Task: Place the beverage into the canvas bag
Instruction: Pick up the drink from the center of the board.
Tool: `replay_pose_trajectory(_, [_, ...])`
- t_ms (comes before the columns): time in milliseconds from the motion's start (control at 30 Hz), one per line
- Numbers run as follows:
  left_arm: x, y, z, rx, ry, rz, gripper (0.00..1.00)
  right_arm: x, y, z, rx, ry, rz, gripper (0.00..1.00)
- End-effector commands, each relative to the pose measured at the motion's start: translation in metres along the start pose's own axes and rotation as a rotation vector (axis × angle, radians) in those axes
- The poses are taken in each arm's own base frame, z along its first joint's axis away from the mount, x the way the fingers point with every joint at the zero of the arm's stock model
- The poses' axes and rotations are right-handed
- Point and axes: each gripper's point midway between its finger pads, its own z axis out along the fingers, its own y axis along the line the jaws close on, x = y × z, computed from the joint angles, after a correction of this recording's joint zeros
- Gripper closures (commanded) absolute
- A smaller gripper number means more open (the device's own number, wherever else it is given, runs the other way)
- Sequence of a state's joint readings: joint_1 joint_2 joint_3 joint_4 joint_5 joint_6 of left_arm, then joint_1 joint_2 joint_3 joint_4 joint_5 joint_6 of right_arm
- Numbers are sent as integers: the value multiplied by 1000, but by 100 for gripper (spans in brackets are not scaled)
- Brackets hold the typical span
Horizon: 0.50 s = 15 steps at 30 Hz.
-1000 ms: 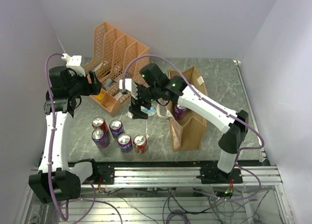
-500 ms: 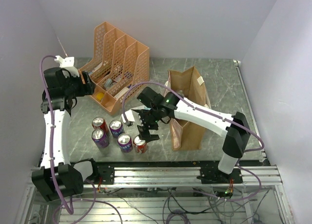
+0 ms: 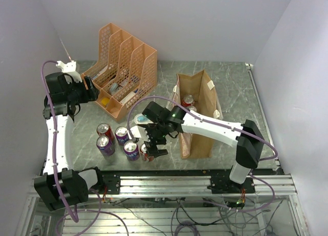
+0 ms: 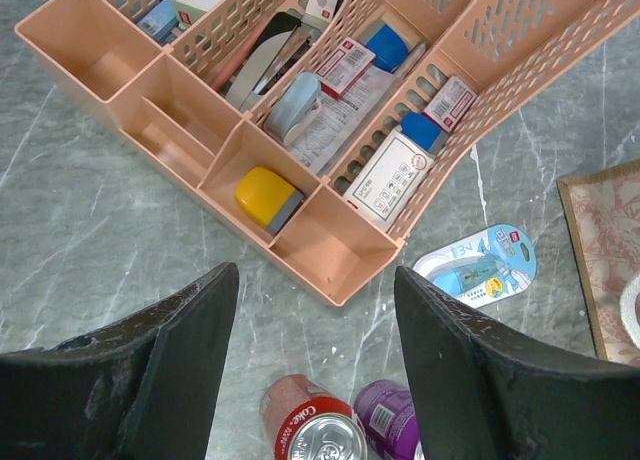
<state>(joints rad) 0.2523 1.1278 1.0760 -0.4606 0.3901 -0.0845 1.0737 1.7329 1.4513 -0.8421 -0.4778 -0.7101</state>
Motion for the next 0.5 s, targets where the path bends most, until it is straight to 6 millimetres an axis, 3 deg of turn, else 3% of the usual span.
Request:
replay_pose_trajectory(0, [-11, -3, 3, 30, -35, -9, 27, 2, -15, 16, 28, 13, 20, 3])
replay_pose_trajectory(467, [-11, -3, 4, 36, -39, -5, 27, 0, -18, 43, -4, -25, 62, 13])
